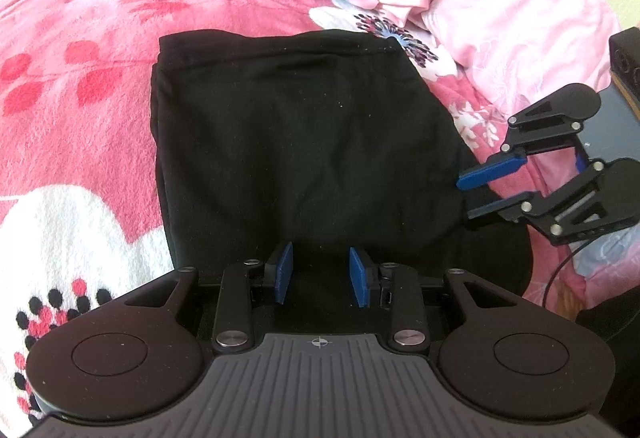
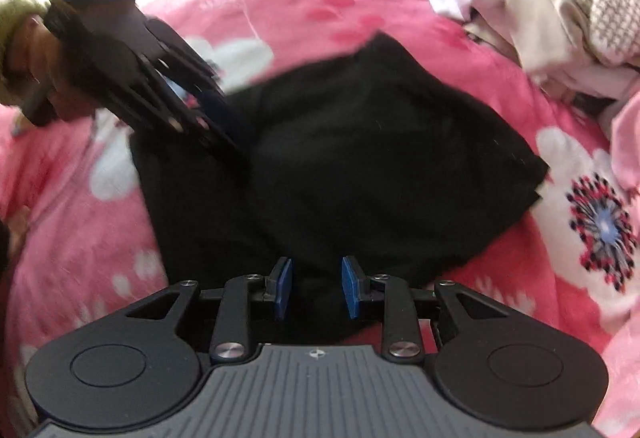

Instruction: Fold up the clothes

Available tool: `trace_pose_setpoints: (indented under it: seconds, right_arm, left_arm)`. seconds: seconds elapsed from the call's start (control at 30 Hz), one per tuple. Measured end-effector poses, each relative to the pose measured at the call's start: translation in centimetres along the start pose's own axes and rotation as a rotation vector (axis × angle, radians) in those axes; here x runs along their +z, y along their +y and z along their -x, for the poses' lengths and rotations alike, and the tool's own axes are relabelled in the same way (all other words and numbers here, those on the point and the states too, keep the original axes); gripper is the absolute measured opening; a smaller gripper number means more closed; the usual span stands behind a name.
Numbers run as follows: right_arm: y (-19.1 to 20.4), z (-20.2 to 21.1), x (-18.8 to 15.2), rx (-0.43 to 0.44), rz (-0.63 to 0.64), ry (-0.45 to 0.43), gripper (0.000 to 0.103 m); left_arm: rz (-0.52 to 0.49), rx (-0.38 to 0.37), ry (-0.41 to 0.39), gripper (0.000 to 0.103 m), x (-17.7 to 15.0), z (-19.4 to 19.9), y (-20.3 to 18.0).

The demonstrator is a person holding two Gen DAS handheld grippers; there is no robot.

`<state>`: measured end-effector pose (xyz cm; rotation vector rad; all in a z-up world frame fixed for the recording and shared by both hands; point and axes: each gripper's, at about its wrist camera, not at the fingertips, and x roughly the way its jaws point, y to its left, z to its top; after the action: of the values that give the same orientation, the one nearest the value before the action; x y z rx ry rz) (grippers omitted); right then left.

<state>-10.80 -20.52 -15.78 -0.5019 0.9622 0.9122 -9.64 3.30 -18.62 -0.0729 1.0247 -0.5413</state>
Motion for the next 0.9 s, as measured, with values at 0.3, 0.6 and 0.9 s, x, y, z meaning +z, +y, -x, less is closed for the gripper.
trace_pose_setpoints:
  seconds: [0.3,0.6,0.9]
  right_arm:
    - [0.7,1.7,0.5,0.012,0.032,-0.055,0.027]
    - [2.8,0.6,-0.6,0.151,0.109,0.011,0.027]
    - [-1.2,3.3,1.1,0.146,0.003,-0.057,0.028]
  left_arm:
    - [-0.086,0.018,-0.081,0.032,-0.1,2.6,-1.2]
    - [-0.294,-0.074,0.047,0.032,-4.3,2.3,-3.7]
    - [-0.196,-0.100,-0.044,0.035,-1.5,5.5,-1.9]
